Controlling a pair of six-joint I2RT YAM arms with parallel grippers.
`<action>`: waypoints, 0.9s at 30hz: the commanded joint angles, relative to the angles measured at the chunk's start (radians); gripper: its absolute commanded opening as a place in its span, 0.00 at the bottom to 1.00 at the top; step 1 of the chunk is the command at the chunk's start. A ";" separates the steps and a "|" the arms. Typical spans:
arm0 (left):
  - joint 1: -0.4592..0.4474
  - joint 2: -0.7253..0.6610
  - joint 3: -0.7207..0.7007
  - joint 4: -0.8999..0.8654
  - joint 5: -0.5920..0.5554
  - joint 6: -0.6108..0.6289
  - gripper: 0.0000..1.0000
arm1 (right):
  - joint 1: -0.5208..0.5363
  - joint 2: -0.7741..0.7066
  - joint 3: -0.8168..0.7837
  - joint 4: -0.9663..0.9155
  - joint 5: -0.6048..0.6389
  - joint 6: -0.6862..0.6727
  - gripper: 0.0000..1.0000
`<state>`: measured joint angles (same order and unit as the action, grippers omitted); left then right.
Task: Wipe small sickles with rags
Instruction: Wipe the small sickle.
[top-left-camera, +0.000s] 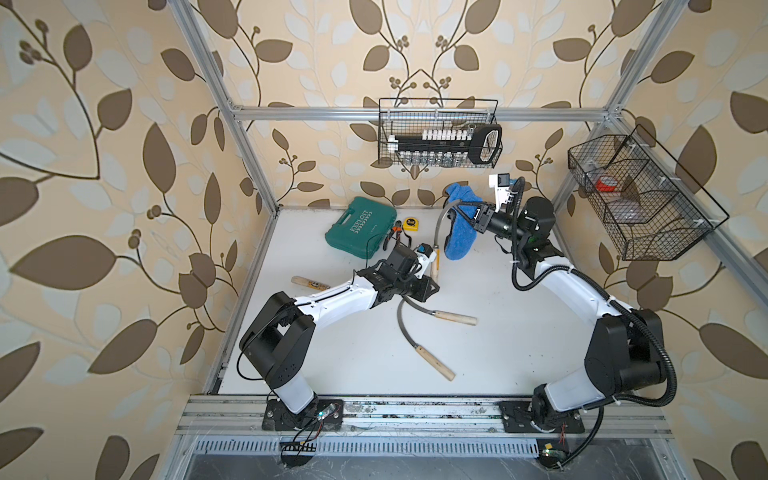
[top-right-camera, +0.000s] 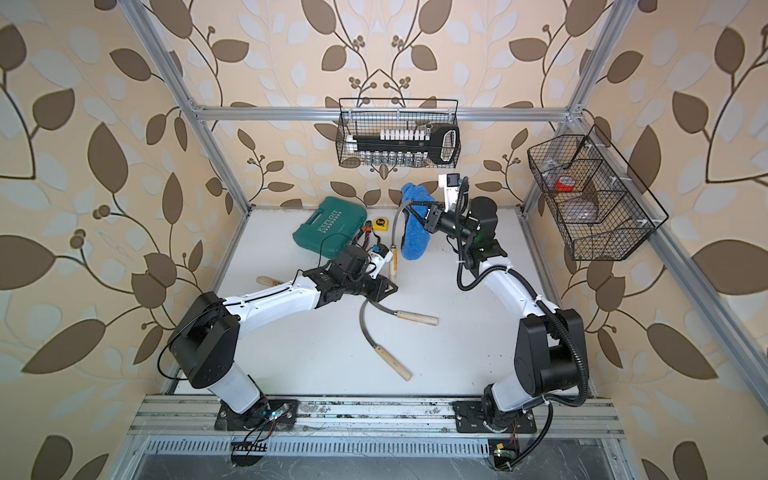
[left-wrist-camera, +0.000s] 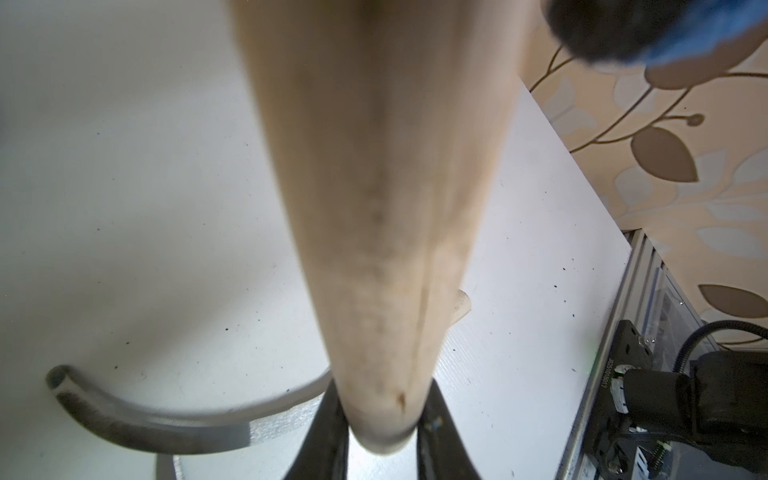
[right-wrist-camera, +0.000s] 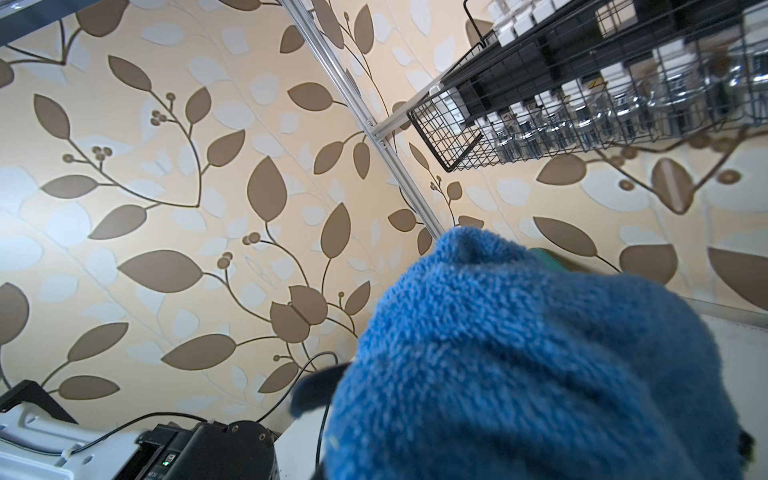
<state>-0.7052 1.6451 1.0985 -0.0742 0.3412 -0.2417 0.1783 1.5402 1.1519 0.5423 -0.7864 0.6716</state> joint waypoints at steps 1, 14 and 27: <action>0.004 0.001 0.035 0.028 0.025 0.016 0.00 | 0.041 -0.012 -0.049 -0.003 -0.019 -0.057 0.17; 0.003 -0.004 0.029 0.033 0.019 0.016 0.00 | 0.089 0.029 -0.177 -0.015 -0.002 -0.147 0.16; 0.003 -0.006 0.029 0.031 0.007 0.018 0.00 | 0.008 -0.041 0.029 -0.085 -0.004 -0.057 0.15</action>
<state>-0.6987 1.6459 1.1088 -0.0280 0.3340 -0.2436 0.2108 1.5574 1.1107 0.4175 -0.7879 0.5865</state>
